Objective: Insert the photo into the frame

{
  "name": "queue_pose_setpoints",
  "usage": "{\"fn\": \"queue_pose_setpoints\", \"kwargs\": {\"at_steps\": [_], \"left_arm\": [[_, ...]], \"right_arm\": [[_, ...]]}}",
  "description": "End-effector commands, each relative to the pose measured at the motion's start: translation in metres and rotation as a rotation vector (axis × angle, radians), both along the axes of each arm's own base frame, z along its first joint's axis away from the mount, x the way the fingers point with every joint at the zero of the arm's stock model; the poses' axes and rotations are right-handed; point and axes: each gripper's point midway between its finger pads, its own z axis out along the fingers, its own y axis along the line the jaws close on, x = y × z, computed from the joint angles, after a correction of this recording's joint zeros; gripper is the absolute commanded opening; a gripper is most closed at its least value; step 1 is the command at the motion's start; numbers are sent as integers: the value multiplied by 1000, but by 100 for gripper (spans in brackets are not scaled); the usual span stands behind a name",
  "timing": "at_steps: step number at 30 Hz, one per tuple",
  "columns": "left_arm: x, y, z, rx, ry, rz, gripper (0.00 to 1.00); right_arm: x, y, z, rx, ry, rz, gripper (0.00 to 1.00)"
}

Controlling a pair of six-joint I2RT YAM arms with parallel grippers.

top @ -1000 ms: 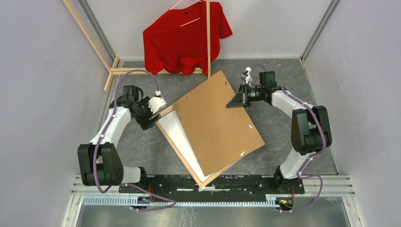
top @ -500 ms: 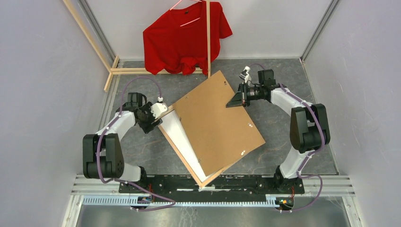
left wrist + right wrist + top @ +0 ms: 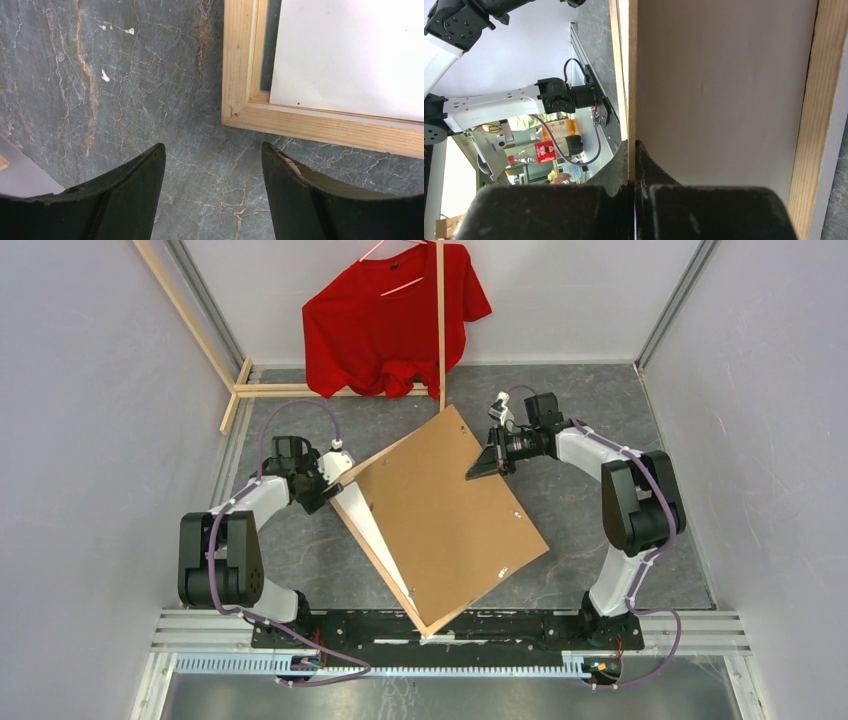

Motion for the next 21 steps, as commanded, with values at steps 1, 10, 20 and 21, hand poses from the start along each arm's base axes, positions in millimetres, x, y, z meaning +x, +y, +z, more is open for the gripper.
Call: {"fn": "queue_pose_setpoints", "kwargs": {"at_steps": [1, 10, 20, 21], "left_arm": [[12, -1, 4, -35, -49, 45, 77], [18, -4, -2, -67, -34, 77, 76], [21, -6, -3, -77, -28, 89, 75], [21, -6, -3, -77, -29, 87, 75]], "right_arm": [[1, 15, 9, 27, -22, 53, 0], [-2, 24, -10, -9, 0, 108, 0], [-10, 42, -27, -37, -8, 182, 0], [-12, 44, -30, -41, -6, 191, 0]]}}
